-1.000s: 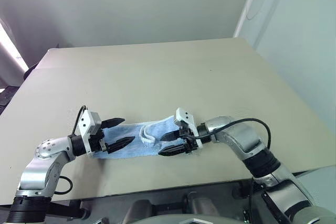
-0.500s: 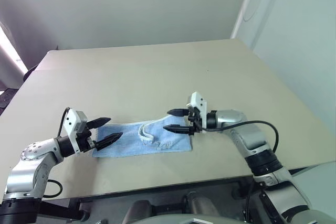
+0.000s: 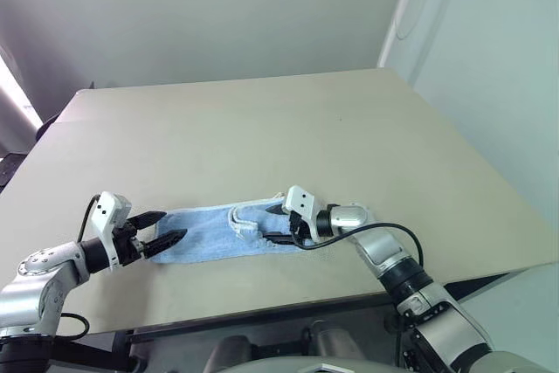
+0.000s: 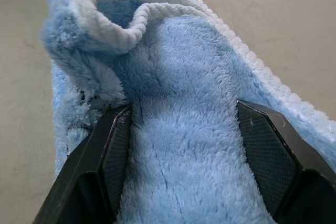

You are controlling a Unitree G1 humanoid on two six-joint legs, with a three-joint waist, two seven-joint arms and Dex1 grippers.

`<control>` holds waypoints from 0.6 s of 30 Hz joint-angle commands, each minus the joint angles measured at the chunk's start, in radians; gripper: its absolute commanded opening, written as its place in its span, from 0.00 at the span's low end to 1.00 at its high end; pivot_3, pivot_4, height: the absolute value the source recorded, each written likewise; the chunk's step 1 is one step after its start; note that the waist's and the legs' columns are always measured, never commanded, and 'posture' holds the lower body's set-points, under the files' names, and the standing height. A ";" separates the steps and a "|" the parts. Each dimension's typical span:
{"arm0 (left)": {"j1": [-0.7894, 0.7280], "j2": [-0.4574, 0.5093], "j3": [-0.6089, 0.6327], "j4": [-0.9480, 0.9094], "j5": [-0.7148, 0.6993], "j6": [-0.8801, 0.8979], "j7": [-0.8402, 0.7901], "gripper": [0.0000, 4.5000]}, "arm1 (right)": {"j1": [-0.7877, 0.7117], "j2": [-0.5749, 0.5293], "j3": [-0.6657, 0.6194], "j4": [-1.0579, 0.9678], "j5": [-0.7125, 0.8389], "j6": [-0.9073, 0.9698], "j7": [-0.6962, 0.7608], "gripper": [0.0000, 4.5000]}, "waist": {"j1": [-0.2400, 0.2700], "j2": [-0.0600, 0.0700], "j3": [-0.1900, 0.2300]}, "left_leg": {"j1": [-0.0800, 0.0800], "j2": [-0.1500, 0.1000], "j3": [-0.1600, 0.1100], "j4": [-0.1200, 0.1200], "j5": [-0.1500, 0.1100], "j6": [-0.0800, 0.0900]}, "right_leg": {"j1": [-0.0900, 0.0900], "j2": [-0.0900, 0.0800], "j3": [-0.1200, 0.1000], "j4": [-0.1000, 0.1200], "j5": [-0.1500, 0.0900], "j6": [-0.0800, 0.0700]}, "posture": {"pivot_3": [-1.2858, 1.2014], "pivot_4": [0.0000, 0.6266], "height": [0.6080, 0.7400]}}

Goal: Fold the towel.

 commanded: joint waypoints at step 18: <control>-0.034 0.122 -0.131 -0.004 0.049 0.328 0.051 1.00 | 0.001 0.014 -0.063 -0.180 0.064 0.182 -0.030 0.72 | -0.008 0.002 0.001 | 0.000 0.000 0.000 -0.003 0.000 0.000 | -0.002 0.000 0.000 0.000 0.000 0.000 | 0.52 0.00 1.00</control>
